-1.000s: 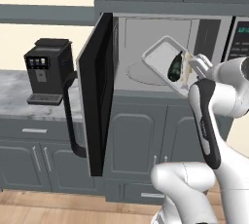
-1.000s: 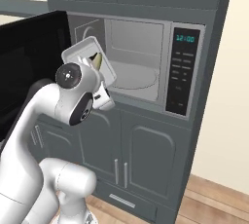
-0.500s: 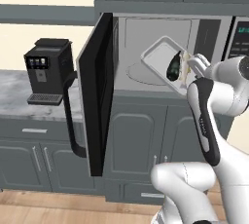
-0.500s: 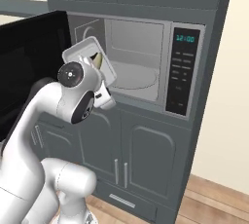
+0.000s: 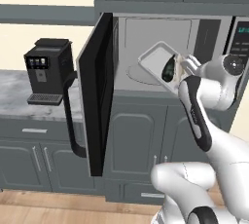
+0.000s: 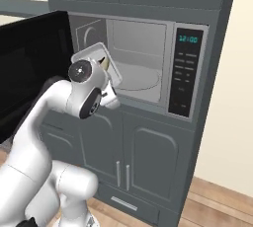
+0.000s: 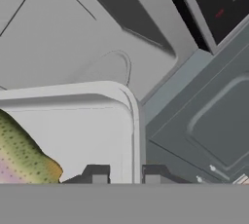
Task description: Place the tupperware containing the fish and eggplant meal in the microwave. Close the microwave door and press the start button to reheat the meal.
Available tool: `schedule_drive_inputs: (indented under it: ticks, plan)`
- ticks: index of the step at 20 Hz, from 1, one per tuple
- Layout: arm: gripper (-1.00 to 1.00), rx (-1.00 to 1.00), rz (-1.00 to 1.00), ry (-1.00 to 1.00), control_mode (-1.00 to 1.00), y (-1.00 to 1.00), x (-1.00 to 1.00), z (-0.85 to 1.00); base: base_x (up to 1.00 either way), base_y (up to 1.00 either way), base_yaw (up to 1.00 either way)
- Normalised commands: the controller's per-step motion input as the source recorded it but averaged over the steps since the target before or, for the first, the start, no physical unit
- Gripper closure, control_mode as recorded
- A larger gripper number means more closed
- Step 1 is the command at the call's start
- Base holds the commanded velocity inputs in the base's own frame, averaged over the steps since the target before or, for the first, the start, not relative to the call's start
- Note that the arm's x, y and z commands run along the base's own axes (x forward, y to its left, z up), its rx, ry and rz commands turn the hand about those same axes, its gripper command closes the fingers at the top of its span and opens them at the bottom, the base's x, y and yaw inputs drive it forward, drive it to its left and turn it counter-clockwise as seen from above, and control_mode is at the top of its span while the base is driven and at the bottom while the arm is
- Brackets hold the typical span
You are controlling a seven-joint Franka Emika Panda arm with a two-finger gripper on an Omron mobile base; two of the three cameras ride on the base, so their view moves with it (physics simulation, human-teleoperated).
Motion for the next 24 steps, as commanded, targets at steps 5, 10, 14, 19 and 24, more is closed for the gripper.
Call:
schedule_drive_inputs:
  ticks: [5,10,14,19,24]
  plan:
    - [1.0,0.0,-0.15,0.01,-1.0,0.08,0.77,-0.21,0.0,0.0,0.0]
    - [1.0,0.01,-0.09,0.17,-1.0,0.0,0.71,-0.02,0.0,0.0,0.0]
    - [1.0,0.02,-0.05,0.17,-1.0,-0.04,0.68,0.0,0.0,0.0,0.0]
    - [1.0,0.03,-0.01,0.05,-1.0,-0.19,0.62,-0.03,0.0,0.0,0.0]
    - [1.0,0.01,0.0,0.0,-1.0,-0.22,0.44,-0.33,0.0,0.0,0.0]
